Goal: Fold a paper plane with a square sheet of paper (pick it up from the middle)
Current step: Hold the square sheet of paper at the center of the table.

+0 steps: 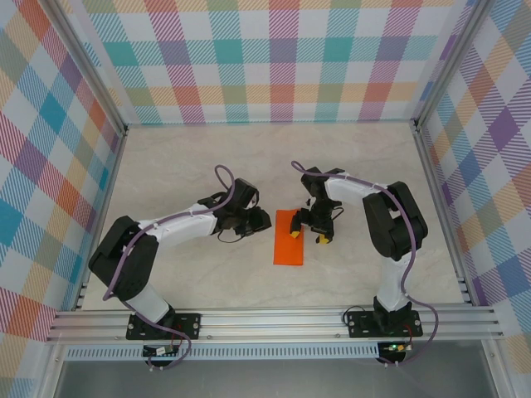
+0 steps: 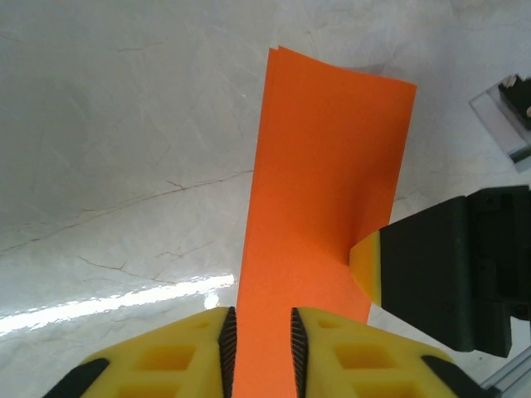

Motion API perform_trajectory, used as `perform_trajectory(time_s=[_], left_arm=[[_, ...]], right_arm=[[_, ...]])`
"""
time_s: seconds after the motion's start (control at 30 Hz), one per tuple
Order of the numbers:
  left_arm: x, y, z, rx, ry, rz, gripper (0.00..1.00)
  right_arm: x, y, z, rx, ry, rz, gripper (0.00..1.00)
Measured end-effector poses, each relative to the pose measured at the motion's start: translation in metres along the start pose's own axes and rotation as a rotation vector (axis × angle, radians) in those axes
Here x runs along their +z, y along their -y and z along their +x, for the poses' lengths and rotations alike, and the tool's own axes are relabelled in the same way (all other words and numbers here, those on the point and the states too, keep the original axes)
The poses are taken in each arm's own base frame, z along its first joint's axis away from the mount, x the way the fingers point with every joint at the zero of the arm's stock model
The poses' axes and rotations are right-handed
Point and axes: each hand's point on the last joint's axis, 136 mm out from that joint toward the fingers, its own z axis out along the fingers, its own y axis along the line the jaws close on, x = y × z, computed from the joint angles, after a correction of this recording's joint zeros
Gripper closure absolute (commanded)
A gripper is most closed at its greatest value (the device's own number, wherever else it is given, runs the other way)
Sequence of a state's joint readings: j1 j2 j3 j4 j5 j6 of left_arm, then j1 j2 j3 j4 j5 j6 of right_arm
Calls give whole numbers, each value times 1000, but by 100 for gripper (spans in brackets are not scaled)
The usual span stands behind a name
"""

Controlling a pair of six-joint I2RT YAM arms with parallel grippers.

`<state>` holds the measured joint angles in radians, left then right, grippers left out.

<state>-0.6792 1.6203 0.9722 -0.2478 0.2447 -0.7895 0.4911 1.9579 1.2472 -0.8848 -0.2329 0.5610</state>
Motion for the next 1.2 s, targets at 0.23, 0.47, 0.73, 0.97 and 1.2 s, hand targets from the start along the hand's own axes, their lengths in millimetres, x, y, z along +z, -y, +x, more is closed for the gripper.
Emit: perform_trajectory(time_s=[0.23, 0.47, 0.73, 0.97, 1.2], left_arm=[[21, 10, 9, 21, -36, -3, 100], [39, 17, 14, 30, -57, 0, 100], [53, 13, 16, 21, -77, -11, 100], [61, 9, 19, 15, -91, -17, 100], [66, 1, 23, 11, -98, -29, 100]], right_arm=[[0, 0, 0, 0, 0, 1, 21], [0, 0, 0, 1, 0, 1, 21], [1, 1, 0, 0, 1, 1, 21], [2, 1, 0, 1, 1, 1, 21], [2, 1, 0, 2, 0, 1, 21]])
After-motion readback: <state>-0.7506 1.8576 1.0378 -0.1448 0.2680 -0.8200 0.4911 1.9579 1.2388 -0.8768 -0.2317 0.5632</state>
